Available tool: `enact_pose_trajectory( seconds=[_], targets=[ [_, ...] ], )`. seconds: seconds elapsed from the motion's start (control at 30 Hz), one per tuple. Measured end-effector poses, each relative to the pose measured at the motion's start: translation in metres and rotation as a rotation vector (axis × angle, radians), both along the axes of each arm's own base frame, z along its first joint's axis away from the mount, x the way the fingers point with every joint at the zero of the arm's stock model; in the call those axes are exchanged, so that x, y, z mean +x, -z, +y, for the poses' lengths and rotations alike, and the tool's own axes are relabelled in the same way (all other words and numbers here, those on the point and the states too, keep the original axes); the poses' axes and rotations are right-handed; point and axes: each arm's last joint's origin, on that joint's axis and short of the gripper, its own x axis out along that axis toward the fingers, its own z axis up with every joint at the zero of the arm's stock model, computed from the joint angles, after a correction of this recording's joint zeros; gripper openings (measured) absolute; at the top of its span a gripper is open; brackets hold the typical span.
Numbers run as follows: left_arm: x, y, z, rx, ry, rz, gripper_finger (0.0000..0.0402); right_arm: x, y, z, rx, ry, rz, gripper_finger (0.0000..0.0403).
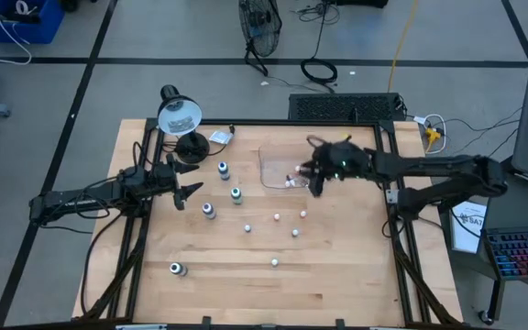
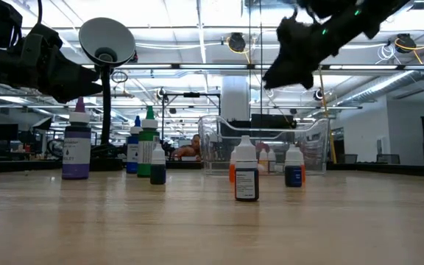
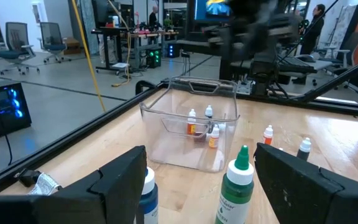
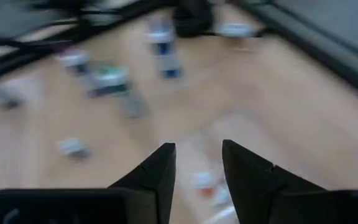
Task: Pick & Place food coloring
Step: Put the orange food coloring into the transparent bin
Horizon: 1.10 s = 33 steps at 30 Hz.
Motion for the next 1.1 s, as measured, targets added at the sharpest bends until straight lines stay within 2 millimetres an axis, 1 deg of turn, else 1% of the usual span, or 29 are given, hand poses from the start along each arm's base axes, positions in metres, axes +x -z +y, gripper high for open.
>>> enact_pose_trajectory(
  seconds=[0.07,0.13,0.23,0.33,0.4,0.47,0.57,0.7,0.87,1.1],
  targets=[
    [0.000,0.000,0.000,0.000,0.000,0.000,0.0296,0.001,-0.001,0.020,0.019,-0.068,0.008,0.0116],
    [0.000,0.000,0.000,0.000,0.000,0.000,0.0296,0.001,0.003,0.040,0.020,-0.112,0.050,0.0114],
    [0.000,0.000,0.000,0.000,0.000,0.000,0.0296,0.005,0.017,0.069,-0.023,-0.150,0.140,0.0115],
    [0.000,0.000,0.000,0.000,0.000,0.000,0.0296,0.007,0.036,0.097,-0.097,-0.161,0.231,0.0118],
    [0.000,0.000,0.000,0.000,0.001,-0.001,0.0296,0.009,0.048,0.111,-0.145,-0.172,0.276,0.0121],
    [0.000,0.000,0.000,0.000,0.000,0.001,0.0296,0.012,0.059,0.121,-0.189,-0.158,0.306,0.0123],
    [0.000,0.000,0.000,0.000,0.000,0.000,0.0296,0.014,0.072,0.127,-0.243,-0.134,0.354,0.0128],
    [0.000,0.000,0.000,0.000,0.001,0.000,0.0296,0.017,0.082,0.126,-0.261,-0.118,0.394,0.0138],
    [0.000,0.000,0.000,0.000,0.000,0.000,0.0296,0.018,0.087,0.122,-0.251,-0.095,0.423,0.0150],
    [0.000,0.000,0.000,0.000,0.001,-0.001,0.0296,0.016,0.090,0.119,-0.233,-0.072,0.439,0.0153]
  ],
)
